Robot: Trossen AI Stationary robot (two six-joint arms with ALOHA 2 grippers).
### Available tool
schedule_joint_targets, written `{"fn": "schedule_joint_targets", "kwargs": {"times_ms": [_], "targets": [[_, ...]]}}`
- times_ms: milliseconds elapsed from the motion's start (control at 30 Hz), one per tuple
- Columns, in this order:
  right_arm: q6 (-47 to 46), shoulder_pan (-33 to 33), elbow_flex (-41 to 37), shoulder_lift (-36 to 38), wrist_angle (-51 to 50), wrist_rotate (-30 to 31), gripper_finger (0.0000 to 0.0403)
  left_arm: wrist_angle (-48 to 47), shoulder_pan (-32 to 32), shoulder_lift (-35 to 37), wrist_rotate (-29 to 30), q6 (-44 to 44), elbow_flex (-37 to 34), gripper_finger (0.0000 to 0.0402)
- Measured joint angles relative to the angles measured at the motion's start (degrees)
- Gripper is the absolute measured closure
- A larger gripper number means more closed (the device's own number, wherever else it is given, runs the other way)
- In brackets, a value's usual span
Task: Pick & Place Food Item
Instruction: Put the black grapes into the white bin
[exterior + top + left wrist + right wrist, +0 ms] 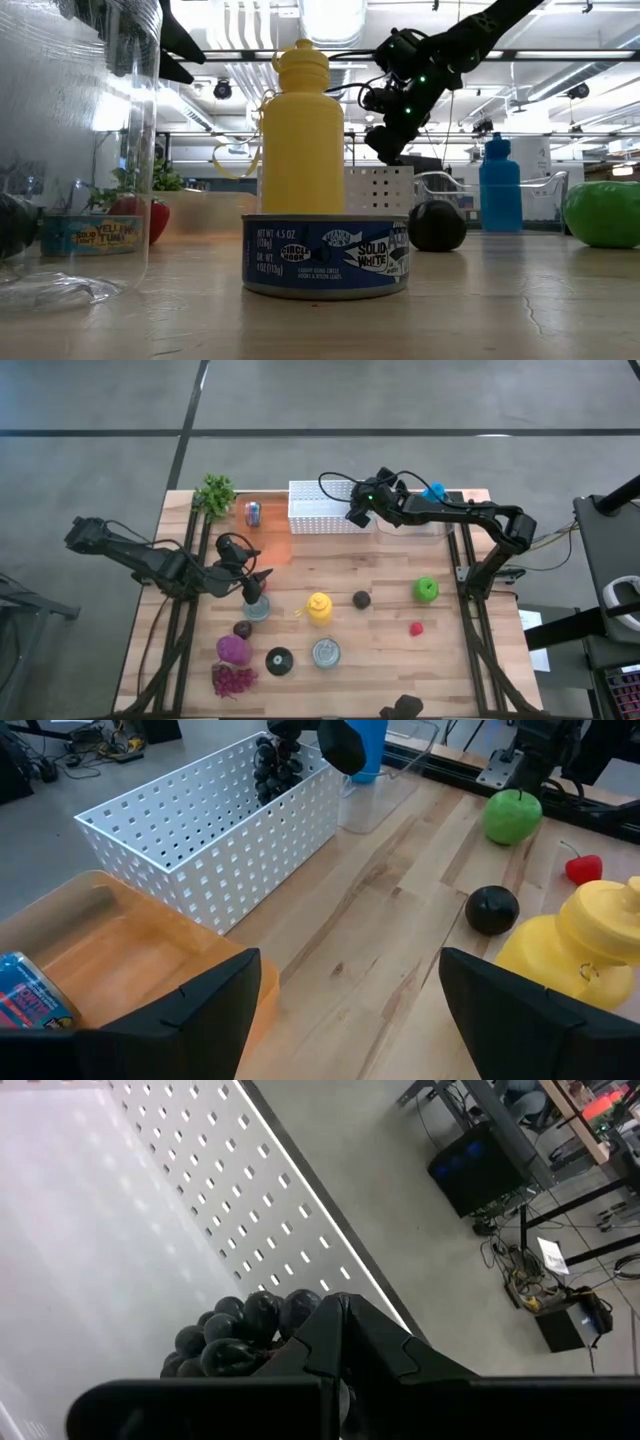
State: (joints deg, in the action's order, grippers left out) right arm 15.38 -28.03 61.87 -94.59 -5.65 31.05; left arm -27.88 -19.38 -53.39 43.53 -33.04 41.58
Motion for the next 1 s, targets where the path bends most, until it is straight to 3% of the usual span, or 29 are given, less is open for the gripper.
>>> {"fn": "schedule_joint_targets", "kwargs": {"times_ms": [500, 1000], "targets": [[0.00, 0.00, 0.04, 0.00, -0.02, 0.02, 0.0390, 0.00, 0.02, 0.01, 0.00, 0.00, -0.02, 0.0103], [0.02, 0.00, 0.04, 0.00, -0.04, 0.17, 0.0294, 0.00, 0.00, 0.02, 0.00, 0.04, -0.02, 0.0089]]}}
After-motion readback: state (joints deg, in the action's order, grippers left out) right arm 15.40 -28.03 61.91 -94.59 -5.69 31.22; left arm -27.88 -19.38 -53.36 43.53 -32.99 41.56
